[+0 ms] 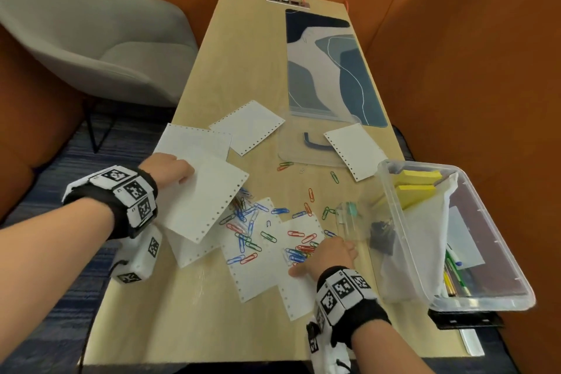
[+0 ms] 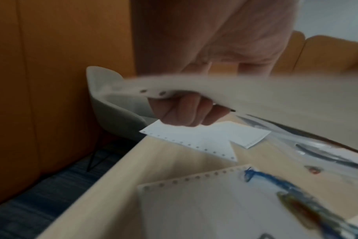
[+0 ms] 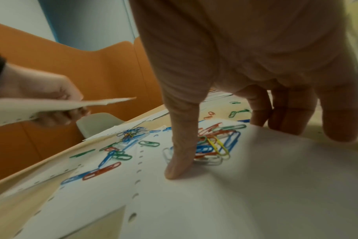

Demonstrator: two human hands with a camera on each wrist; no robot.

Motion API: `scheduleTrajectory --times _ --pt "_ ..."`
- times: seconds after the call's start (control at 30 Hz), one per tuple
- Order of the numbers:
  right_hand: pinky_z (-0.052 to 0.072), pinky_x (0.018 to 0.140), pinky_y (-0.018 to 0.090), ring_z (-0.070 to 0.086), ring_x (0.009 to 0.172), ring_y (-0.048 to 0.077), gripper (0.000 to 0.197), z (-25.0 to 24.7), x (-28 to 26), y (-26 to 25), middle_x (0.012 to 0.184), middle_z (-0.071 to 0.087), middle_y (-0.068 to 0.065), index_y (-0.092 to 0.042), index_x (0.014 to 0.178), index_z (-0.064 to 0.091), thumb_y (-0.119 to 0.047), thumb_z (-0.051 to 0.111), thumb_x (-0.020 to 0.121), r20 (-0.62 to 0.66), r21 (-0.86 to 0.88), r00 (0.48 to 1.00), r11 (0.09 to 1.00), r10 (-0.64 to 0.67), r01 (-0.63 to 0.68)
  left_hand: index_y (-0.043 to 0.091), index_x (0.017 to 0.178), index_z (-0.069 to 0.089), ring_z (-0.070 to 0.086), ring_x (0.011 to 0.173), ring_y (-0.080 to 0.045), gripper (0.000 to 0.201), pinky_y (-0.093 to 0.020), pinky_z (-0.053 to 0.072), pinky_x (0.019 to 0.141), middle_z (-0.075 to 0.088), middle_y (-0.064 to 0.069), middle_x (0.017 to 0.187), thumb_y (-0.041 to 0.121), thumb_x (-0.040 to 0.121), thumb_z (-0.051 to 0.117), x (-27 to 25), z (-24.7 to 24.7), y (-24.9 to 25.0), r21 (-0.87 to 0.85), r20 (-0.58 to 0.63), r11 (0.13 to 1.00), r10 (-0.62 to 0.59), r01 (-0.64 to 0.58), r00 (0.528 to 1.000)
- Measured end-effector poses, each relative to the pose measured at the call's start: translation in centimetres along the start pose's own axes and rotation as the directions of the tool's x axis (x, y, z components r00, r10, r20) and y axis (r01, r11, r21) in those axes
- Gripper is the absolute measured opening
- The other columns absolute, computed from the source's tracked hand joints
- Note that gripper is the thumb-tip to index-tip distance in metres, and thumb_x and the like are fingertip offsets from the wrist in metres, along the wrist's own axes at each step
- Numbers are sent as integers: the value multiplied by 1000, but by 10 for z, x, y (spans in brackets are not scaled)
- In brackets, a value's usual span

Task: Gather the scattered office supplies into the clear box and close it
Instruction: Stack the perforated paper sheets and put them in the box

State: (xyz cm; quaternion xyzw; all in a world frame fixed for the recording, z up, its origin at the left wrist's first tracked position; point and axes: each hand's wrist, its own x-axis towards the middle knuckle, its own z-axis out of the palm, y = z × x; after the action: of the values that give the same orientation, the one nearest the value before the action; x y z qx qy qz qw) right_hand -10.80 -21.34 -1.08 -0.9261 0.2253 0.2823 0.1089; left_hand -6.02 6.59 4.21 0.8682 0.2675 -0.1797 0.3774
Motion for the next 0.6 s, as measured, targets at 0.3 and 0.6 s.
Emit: scheduleTrajectory --times 0.3,0.6 --pt "46 77 27 60 107 26 42 -25 2 4 113 64 9 -4 111 54 -14 73 75 21 117 996 990 -84 81 6 94 67 57 80 -24 20 -23 41 55 63 -10 92 21 81 69 4 9 -35 -6 43 1000 -9 9 999" --pt "39 65 28 50 78 22 43 -79 1 -4 73 51 2 -14 64 40 -20 83 65 -113 364 974 904 -194 222 15 77 65 58 74 -19 16 -25 42 64 64 -2 79 22 70 78 5 1 8 -315 24 934 186 -169 982"
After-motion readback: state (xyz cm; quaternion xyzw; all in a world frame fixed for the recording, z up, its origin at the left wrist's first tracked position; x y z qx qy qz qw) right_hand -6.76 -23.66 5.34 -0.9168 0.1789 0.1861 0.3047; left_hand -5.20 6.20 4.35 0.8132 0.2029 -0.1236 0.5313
